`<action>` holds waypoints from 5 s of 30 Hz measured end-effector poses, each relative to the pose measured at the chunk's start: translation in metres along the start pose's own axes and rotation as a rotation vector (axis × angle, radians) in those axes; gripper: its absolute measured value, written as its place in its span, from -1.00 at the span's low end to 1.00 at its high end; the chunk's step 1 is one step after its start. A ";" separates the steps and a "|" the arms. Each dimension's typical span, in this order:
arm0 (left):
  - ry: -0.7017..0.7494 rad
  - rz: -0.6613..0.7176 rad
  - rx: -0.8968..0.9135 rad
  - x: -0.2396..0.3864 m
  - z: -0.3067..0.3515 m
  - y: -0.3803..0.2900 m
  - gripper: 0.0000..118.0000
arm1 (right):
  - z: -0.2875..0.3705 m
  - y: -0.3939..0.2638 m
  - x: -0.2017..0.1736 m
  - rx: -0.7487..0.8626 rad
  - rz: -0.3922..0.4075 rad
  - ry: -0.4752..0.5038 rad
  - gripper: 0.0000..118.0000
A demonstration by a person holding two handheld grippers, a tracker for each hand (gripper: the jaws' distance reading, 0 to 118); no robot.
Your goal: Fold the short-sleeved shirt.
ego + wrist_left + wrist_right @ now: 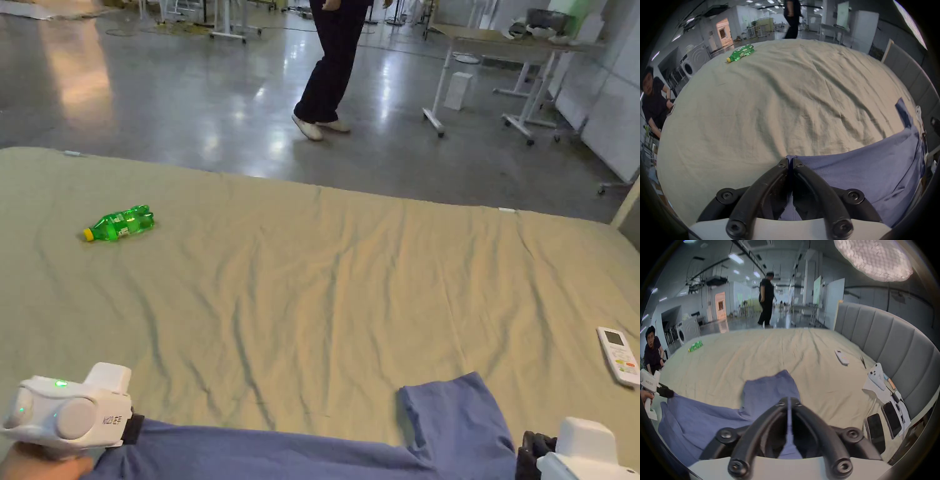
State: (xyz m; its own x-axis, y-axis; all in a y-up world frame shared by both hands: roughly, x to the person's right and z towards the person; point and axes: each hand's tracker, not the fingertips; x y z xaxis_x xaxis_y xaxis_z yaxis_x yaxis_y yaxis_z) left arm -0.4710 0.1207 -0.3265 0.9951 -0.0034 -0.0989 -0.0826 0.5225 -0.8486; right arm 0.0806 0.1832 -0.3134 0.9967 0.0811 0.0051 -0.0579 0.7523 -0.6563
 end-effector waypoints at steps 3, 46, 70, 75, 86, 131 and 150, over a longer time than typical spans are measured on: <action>0.001 -0.004 0.035 0.002 0.014 -0.005 -0.93 | -0.034 0.013 0.005 -0.133 0.073 0.042 0.16; -0.159 0.098 0.260 -0.031 0.161 -0.064 -0.93 | 0.093 0.004 0.052 -0.088 0.135 0.182 -0.97; -0.053 -0.053 -0.070 -0.003 0.110 -0.180 -0.93 | 0.091 -0.134 0.030 -0.356 0.197 0.082 -0.95; -0.041 -0.056 -0.060 -0.004 0.114 -0.179 -0.71 | 0.094 -0.130 0.029 -0.354 0.238 0.042 -0.47; -0.040 0.035 0.295 0.013 0.155 -0.119 0.20 | 0.132 -0.054 0.005 -0.001 0.174 -0.031 0.40; -0.213 0.262 0.266 -0.093 0.162 -0.123 -0.74 | 0.138 0.001 -0.101 0.594 0.223 0.065 -0.99; -0.876 0.655 -0.075 -0.112 0.067 -0.170 0.43 | 0.127 -0.031 -0.103 0.448 0.182 0.104 -0.99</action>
State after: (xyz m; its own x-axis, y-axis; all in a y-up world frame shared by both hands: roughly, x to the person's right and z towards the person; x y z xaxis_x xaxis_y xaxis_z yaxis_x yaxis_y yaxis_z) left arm -0.5650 0.0892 -0.1369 0.4485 0.8786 -0.1640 -0.5832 0.1486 -0.7986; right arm -0.0273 0.2351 -0.1976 0.9672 0.1891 -0.1694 -0.2277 0.9411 -0.2501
